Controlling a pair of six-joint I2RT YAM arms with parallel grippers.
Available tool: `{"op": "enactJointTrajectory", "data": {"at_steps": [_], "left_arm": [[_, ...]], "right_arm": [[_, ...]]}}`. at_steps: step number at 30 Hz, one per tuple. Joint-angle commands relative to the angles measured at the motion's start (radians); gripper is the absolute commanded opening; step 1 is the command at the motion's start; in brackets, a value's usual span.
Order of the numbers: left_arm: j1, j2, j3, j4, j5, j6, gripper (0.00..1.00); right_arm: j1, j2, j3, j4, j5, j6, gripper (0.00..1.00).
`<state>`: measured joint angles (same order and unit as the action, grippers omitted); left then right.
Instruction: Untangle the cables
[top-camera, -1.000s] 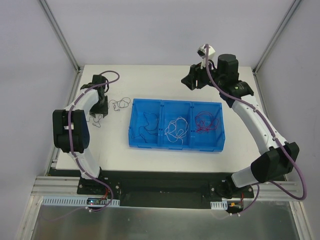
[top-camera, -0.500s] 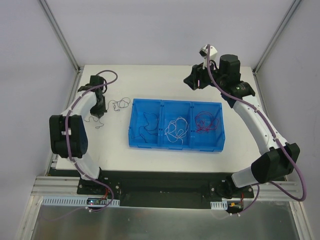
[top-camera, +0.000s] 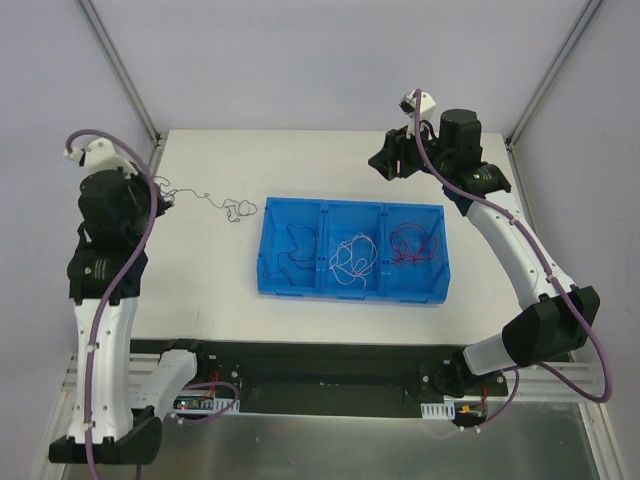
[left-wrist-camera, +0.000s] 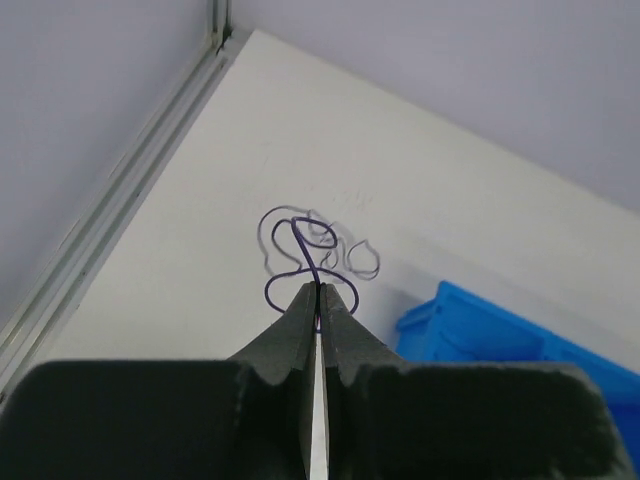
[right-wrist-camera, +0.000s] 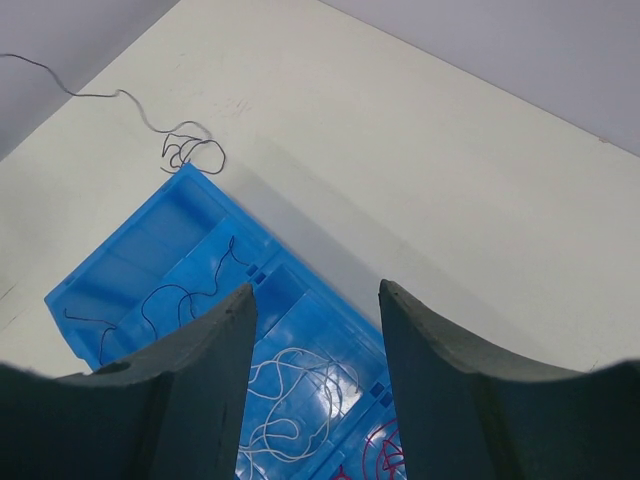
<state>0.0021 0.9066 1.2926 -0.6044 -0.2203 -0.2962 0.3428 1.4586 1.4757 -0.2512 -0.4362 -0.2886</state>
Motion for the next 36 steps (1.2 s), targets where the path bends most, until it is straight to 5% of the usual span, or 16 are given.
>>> {"op": "enactJointTrajectory", "data": {"at_steps": [1, 12, 18, 27, 36], "left_arm": [[0.012, -0.069, 0.077, 0.08, 0.024, -0.092, 0.0], [0.012, -0.019, 0.402, 0.182, 0.398, -0.145, 0.0], [0.012, 0.044, 0.47, 0.284, 0.727, -0.305, 0.0], [0.001, 0.041, 0.185, 0.601, 0.903, -0.561, 0.0], [-0.157, 0.095, -0.088, 0.646, 0.816, -0.523, 0.0]], "right_arm": [[-0.005, -0.049, 0.008, 0.017, -0.026, -0.004, 0.55], [-0.005, -0.052, 0.006, 0.018, -0.032, -0.001, 0.55], [-0.005, -0.056, 0.003, 0.018, -0.024, -0.004, 0.55], [-0.007, -0.058, 0.001, 0.02, -0.029, -0.003, 0.55], [-0.008, -0.063, -0.003, 0.021, -0.021, -0.003, 0.55]]}}
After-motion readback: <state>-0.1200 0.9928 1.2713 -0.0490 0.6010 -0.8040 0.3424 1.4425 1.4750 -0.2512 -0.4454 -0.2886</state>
